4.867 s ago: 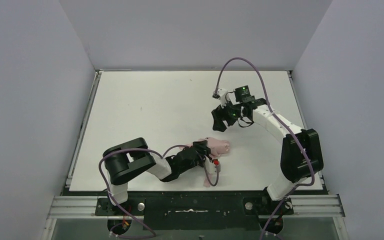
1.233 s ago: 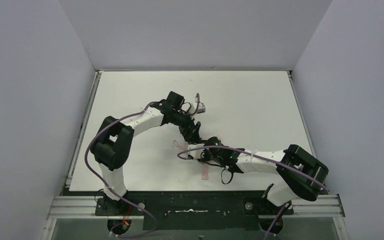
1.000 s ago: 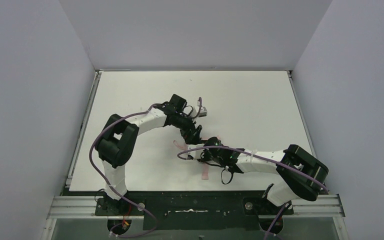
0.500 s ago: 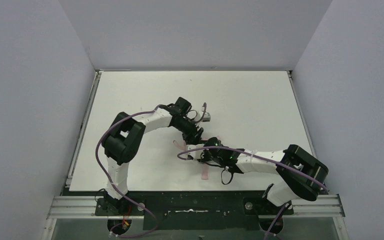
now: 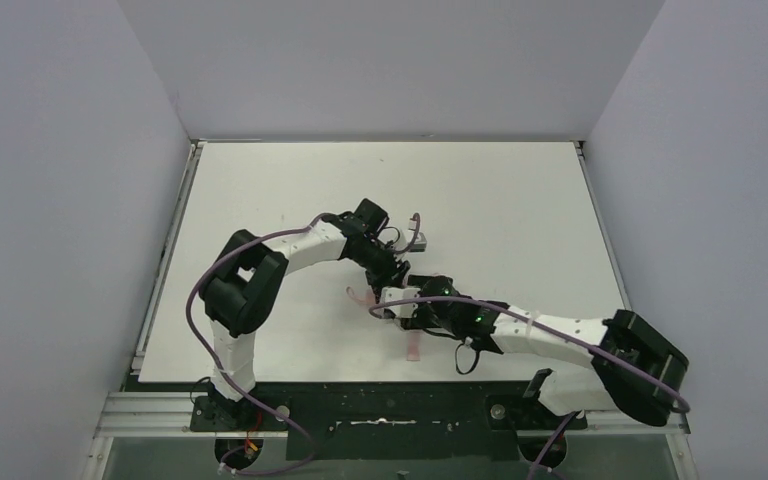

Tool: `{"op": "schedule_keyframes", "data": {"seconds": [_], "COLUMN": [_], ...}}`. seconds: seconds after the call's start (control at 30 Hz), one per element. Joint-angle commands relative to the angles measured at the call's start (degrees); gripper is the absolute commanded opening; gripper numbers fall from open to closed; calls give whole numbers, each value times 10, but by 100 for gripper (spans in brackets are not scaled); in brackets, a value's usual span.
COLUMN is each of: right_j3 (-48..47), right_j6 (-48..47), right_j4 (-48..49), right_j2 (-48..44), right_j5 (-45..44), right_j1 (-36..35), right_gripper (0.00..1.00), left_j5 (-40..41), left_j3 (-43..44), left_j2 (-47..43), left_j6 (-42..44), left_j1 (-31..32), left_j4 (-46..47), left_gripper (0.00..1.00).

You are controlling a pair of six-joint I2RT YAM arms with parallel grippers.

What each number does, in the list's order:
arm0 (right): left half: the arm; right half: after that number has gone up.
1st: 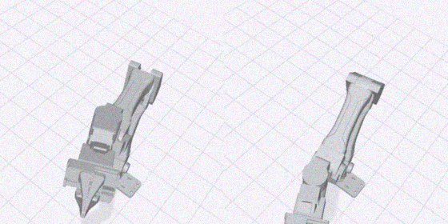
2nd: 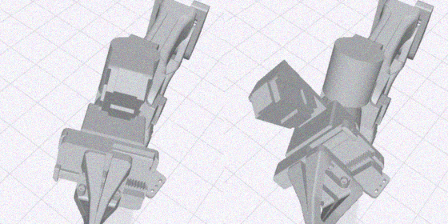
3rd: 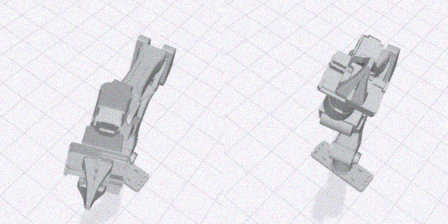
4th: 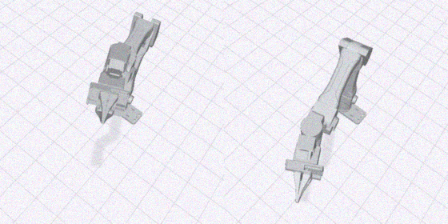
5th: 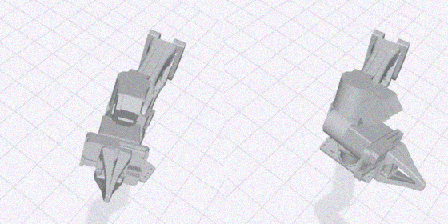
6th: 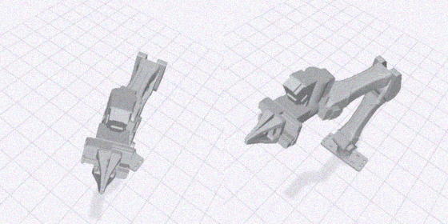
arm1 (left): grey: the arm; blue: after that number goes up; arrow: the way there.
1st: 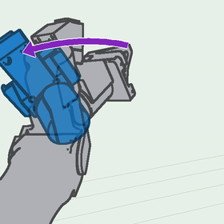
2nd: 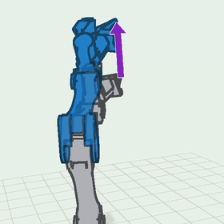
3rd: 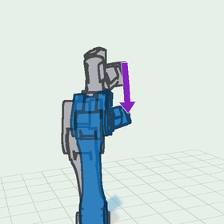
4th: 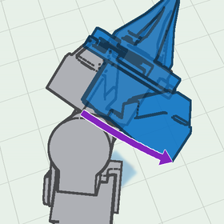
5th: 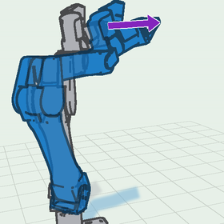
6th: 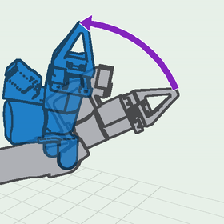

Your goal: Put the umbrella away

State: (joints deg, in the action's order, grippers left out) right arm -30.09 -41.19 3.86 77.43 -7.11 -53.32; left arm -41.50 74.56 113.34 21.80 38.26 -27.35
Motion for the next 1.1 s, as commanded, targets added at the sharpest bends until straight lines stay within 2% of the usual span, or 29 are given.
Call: {"op": "schedule_keyframes", "data": {"seconds": [0.0, 0.1, 0.2, 0.3, 0.5, 0.6, 0.7, 0.87, 0.97, 1.07], "right_j3": [-14, -19, -17, -18, -65, -78, -73, -83, -99, -118], "right_j6": [49, 96, 183, 330, 632, 738, 772, 763, 743, 694], "right_j4": [-55, -102, -104, -90, -217, -274, -275, -270, -275, -269], "right_j2": [-109, -197, -278, -332, -329, -302, -278, -268, -263, -259], "right_j5": [-14, 1, -4, -60, -183, -208, -188, -171, -135, -77], "right_j1": [1, 0, 0, -1, 1, 1, 2, 27, 95, 194], "right_gripper": [61, 63, 64, 64, 60, 59, 60, 67, 69, 69], "left_j5": [94, 129, 158, 184, 253, 299, 351, 416, 449, 475], "left_j3": [-30, -40, -41, -48, -100, -137, -165, -165, -164, -165], "left_j2": [-23, -35, -41, -51, -96, -126, -144, -139, -133, -132], "left_j6": [9, -21, -42, -65, -136, -159, -144, -74, -53, -29], "left_j1": [-3, -3, -3, 0, 12, 25, 50, 98, 119, 142], "left_j4": [-27, -9, -7, 10, 78, 120, 144, 126, 131, 144], "left_gripper": [15, 8, 2, 0, 0, 0, 0, 0, 0, 0]}}
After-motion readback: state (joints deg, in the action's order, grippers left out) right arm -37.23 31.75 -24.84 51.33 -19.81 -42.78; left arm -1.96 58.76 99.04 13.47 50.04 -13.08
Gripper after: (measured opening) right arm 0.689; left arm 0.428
